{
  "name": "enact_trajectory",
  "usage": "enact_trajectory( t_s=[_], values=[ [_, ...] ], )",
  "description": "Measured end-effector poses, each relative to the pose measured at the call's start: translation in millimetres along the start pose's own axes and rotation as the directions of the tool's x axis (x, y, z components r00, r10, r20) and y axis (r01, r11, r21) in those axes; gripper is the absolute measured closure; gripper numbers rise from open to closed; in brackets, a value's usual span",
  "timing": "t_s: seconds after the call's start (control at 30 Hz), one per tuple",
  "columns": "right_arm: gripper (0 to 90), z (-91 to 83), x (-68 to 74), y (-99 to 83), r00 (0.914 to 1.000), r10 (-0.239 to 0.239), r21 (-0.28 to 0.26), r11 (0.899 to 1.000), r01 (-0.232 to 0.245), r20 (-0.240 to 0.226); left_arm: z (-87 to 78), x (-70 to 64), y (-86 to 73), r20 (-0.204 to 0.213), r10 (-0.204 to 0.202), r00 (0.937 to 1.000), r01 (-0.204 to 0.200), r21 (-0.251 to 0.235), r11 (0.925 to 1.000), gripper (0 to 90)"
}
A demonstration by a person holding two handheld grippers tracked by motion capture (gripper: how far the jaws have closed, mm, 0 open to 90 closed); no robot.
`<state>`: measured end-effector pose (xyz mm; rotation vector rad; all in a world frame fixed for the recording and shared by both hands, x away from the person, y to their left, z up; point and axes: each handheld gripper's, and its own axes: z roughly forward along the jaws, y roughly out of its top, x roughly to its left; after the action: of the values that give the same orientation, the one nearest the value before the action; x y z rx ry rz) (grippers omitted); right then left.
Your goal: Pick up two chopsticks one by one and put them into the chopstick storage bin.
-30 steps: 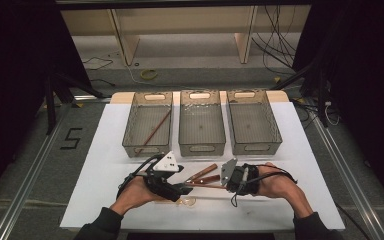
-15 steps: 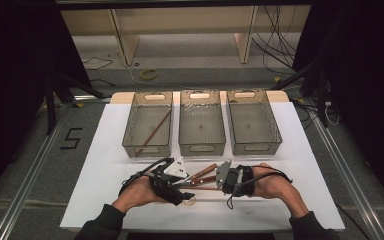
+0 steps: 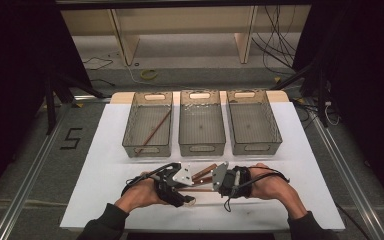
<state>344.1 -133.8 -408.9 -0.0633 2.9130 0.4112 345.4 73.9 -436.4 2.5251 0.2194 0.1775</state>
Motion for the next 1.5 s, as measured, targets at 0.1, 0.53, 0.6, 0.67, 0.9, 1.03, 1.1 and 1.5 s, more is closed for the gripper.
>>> enact_trajectory(
  t_s=[0.1, 0.53, 0.6, 0.67, 0.9, 1.03, 1.1, 1.5],
  values=[
    [85.5, 0.2, 1.0, 1.3, 1.0000, -0.004, 0.005, 1.000, 0.004, -0.001, 0.0, -0.6, 0.5, 0.002, 0.013, 0.9999, -0.013, 0.006, 0.9999, 57.7],
    [85.5, -0.9, 4.3, 4.7, 0.9997, -0.024, 0.001, 1.000, 0.024, -0.001, 1.4, -2.9, 0.6, 0.030, 0.048, 0.9984, -0.049, 0.026, 0.9985, 77.5],
    [85.5, -1.0, 4.7, 4.9, 0.9995, -0.030, -0.001, 1.000, 0.030, -0.005, 1.4, -3.4, 0.4, 0.034, 0.058, 0.9977, -0.059, 0.026, 0.9979, 80.1],
    [85.4, -1.3, 5.1, 4.8, 0.9994, -0.033, -0.001, 0.999, 0.033, -0.005, 1.7, -4.2, 0.2, 0.040, 0.069, 0.9968, -0.071, 0.025, 0.9972, 81.1],
    [83.7, -4.4, 5.9, 4.0, 0.9992, -0.040, -0.010, 0.999, 0.040, 0.000, 0.4, -4.8, -1.8, 0.053, 0.074, 0.9959, -0.075, 0.017, 0.9970, 82.7],
    [70.1, -11.9, 3.6, 0.5, 0.9994, -0.005, -0.030, 1.000, 0.006, 0.034, -4.2, 1.2, -7.8, 0.028, 0.047, 0.9985, -0.047, -0.002, 0.9989, 82.8],
    [62.9, -18.0, 0.4, -3.0, 0.9982, 0.041, -0.074, 0.997, -0.037, 0.044, -6.9, 5.2, -10.8, 0.012, 0.018, 0.9998, -0.017, -0.011, 0.9998, 82.8],
    [44.7, -27.9, -3.2, -18.5, 0.9602, 0.278, -0.255, 0.931, -0.262, 0.029, -23.3, 29.6, -28.6, -0.061, -0.200, 0.9778, 0.192, -0.116, 0.9744, 82.8]
  ],
)
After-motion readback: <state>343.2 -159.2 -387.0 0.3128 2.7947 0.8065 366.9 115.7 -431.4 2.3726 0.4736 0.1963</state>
